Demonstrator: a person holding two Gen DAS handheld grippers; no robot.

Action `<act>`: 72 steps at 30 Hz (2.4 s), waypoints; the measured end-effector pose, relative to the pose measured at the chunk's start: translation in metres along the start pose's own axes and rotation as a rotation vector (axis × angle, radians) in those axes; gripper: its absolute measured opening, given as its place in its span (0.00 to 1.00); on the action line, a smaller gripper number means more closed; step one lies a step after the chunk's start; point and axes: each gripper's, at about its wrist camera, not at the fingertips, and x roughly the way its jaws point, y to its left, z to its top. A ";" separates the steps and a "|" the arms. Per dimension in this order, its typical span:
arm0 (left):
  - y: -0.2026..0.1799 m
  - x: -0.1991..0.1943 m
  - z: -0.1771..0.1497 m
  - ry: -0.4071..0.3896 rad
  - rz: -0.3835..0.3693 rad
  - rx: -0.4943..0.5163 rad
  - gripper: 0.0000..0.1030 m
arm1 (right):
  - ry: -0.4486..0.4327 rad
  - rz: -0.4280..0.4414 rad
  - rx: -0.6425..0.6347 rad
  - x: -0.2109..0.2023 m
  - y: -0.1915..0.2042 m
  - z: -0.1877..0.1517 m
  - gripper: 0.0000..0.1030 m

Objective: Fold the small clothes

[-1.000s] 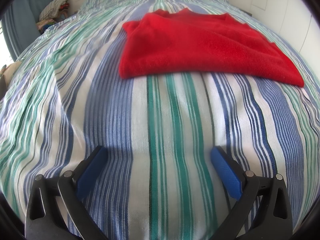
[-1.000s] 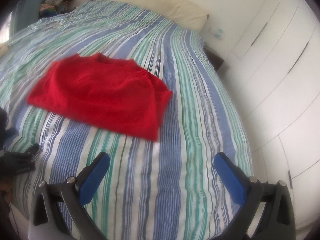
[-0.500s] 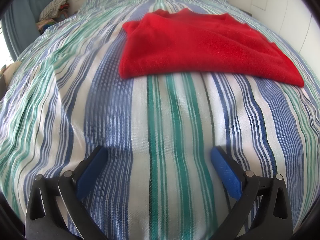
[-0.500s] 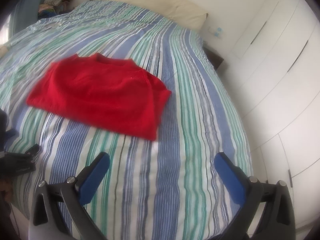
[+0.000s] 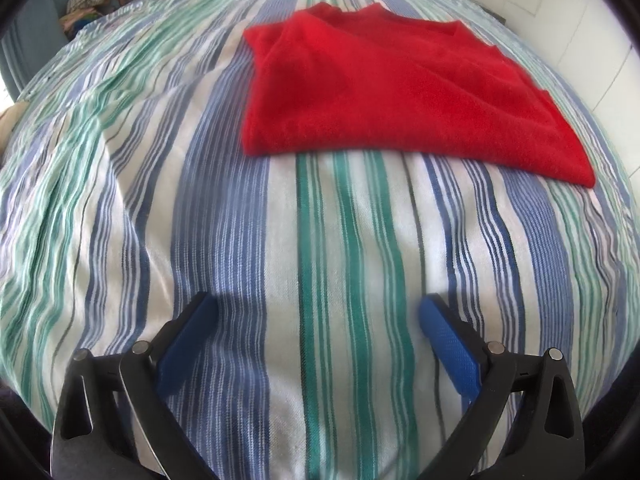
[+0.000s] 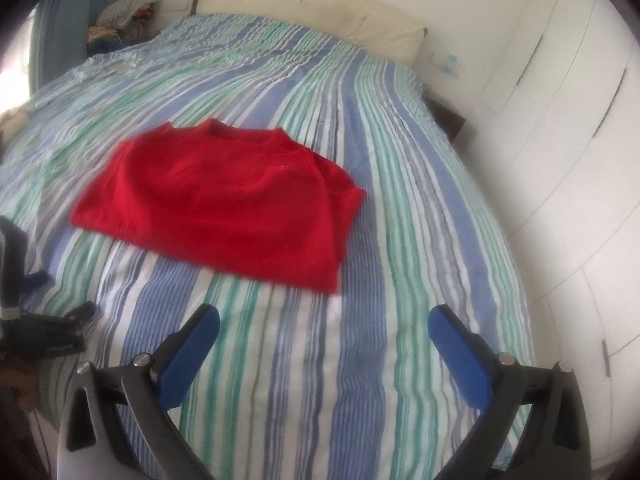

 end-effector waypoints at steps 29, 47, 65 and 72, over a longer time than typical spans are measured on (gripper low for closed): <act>0.086 -0.017 0.007 -0.156 -0.032 -0.263 0.98 | 0.076 0.646 0.402 0.142 0.006 0.153 0.13; 0.111 -0.023 0.002 -0.155 -0.009 -0.332 0.98 | 0.189 1.071 0.423 0.166 0.121 0.142 0.47; 0.075 -0.042 -0.002 -0.225 -0.101 -0.191 0.98 | 0.011 0.740 -0.045 0.113 0.147 0.085 0.40; 0.052 -0.037 0.056 -0.190 -0.215 -0.153 0.98 | 0.216 0.652 -0.045 0.171 0.121 0.045 0.43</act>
